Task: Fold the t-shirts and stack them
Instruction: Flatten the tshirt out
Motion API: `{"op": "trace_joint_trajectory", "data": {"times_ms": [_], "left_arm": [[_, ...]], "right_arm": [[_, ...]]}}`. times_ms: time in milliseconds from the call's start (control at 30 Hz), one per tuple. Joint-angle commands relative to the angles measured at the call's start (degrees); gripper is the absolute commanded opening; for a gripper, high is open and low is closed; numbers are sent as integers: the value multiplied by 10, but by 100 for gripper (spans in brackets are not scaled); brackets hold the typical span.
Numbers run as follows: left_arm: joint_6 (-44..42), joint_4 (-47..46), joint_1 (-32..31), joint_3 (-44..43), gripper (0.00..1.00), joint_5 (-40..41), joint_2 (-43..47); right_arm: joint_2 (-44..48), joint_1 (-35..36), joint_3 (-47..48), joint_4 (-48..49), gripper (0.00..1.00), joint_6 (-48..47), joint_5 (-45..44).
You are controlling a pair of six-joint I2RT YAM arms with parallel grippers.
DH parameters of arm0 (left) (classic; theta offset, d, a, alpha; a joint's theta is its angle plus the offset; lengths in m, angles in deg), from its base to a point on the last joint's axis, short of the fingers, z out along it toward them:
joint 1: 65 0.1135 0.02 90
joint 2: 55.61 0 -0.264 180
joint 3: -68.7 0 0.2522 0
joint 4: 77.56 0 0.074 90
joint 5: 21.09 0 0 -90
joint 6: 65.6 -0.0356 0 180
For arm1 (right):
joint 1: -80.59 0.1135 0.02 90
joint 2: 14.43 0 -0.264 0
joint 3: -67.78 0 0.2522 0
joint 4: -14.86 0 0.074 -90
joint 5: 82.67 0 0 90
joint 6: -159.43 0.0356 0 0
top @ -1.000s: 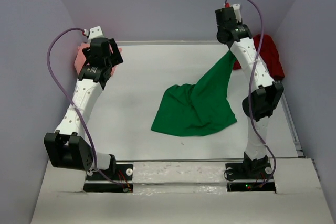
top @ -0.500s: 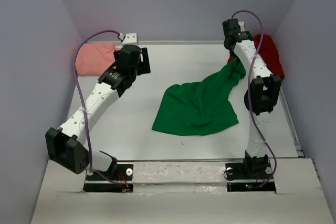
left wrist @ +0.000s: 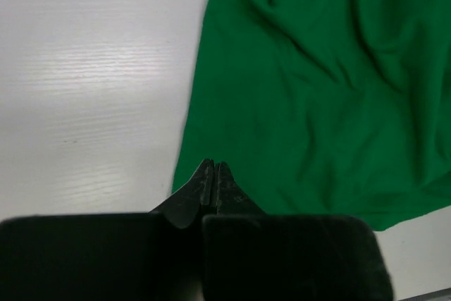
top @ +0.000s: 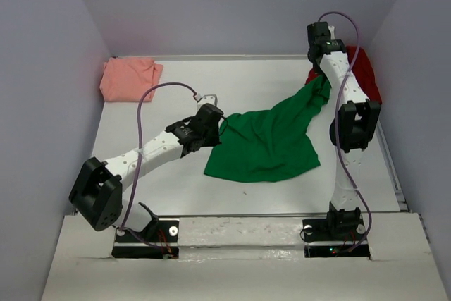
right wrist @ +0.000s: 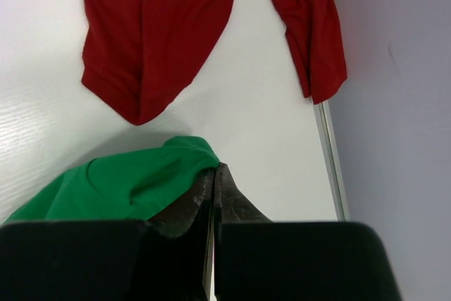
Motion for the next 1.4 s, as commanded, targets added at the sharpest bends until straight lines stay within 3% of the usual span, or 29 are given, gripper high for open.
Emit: {"op": "trace_joint_trajectory", "data": {"times_ms": [0, 333, 667, 933, 1100, 1200, 1367], "left_arm": [[46, -26, -42, 5, 0, -16, -26], [99, -47, -142, -13, 0, -47, -170], [115, -1, -143, -77, 0, -66, -306], [91, 0, -23, -80, 0, -132, -377], [82, 50, 62, -94, 0, -66, -361], [72, 59, 131, -104, 0, -71, -348], [67, 97, 192, -165, 0, -46, -361]], "right_arm": [[42, 0, 9, 26, 0, -3, 17], [49, 0, -2, 33, 0, -5, 22], [106, 0, -78, 51, 0, 8, 39], [143, 0, -133, 61, 0, 9, 15], [159, 0, -154, 61, 0, 16, 7], [173, 0, -170, 59, 0, 24, 7], [197, 0, -194, 56, 0, 30, 8]]}}
